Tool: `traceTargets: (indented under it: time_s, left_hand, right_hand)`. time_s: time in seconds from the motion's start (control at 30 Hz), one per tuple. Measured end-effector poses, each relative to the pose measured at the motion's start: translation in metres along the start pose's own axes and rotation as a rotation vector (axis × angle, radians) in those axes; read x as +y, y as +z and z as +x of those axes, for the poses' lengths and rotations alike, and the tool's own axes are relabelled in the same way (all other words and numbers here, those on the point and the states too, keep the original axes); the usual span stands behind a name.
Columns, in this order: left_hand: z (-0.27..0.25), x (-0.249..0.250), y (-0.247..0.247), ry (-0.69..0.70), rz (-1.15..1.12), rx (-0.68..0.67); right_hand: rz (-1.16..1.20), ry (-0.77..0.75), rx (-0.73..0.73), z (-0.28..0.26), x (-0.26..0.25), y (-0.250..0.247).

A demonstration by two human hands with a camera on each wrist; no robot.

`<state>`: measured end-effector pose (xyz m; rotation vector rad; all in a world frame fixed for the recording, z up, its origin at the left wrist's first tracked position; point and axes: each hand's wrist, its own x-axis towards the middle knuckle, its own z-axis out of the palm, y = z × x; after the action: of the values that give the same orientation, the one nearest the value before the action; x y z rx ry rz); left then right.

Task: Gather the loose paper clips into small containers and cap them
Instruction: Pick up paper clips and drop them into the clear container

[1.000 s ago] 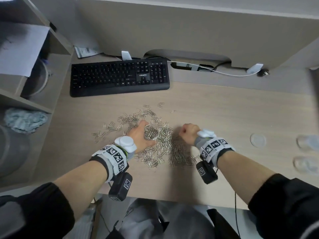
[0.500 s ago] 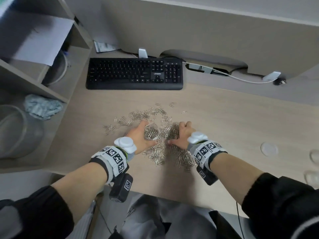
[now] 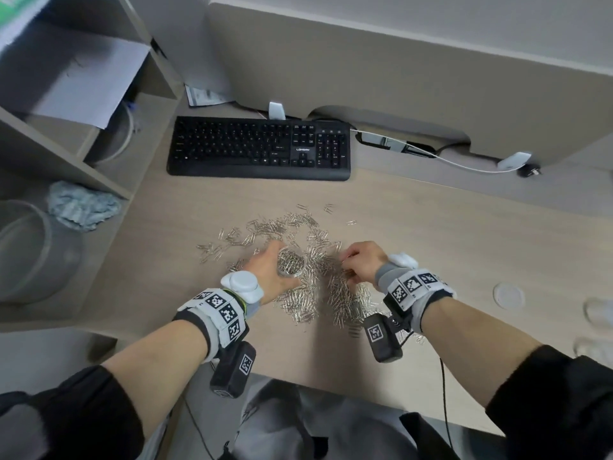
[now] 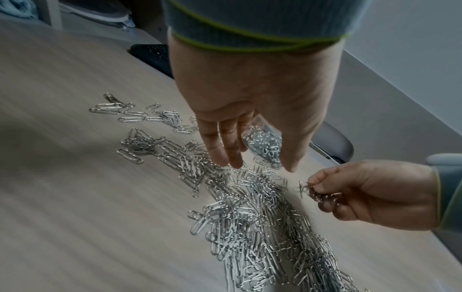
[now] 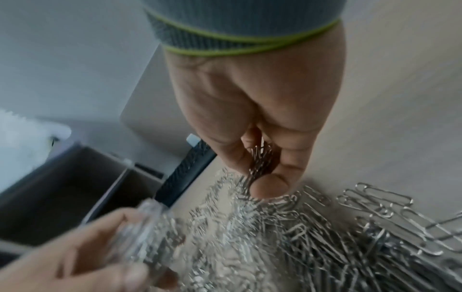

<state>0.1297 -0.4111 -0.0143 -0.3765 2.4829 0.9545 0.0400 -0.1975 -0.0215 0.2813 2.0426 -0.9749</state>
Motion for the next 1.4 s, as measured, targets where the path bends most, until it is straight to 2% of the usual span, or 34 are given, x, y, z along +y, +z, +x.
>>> traceTargets:
  time_s: [0.13, 0.3, 0.53, 0.77, 0.9, 1.1, 1.3, 1.4]
  left_hand:
    - [0.002, 0.02, 0.01, 0.035, -0.013, -0.028]
    - [-0.002, 0.053, 0.022, 0.055, 0.076, -0.016]
    - [-0.005, 0.111, 0.052, 0.039, 0.079, 0.064]
    - [-0.024, 0.16, 0.087, 0.007, 0.053, 0.102]
    - [-0.031, 0.165, 0.094, 0.003, 0.026, 0.081]
    - [-0.027, 0.155, 0.082, 0.027, 0.019, 0.089]
    - [-0.016, 0.136, 0.065, 0.137, 0.101, -0.028]
    - [-0.015, 0.117, 0.054, 0.182, 0.116, -0.069]
  right_hand:
    - [0.236, -0.046, -0.063, -0.018, -0.011, -0.025]
    - [0.249, -0.16, -0.098, -0.035, -0.027, -0.048]
    - [0.063, -0.285, -0.137, -0.061, -0.027, -0.082]
    - [-0.27, -0.419, -0.091, -0.085, -0.01, -0.104]
    - [-0.387, -0.45, -0.086, -0.091, -0.006, -0.104]
    - [-0.301, -0.457, -0.096, -0.09, -0.007, -0.094]
    - [-0.177, -0.43, 0.022, -0.091, -0.007, -0.069]
    - [-0.039, -0.395, 0.047, -0.092, -0.009, -0.051]
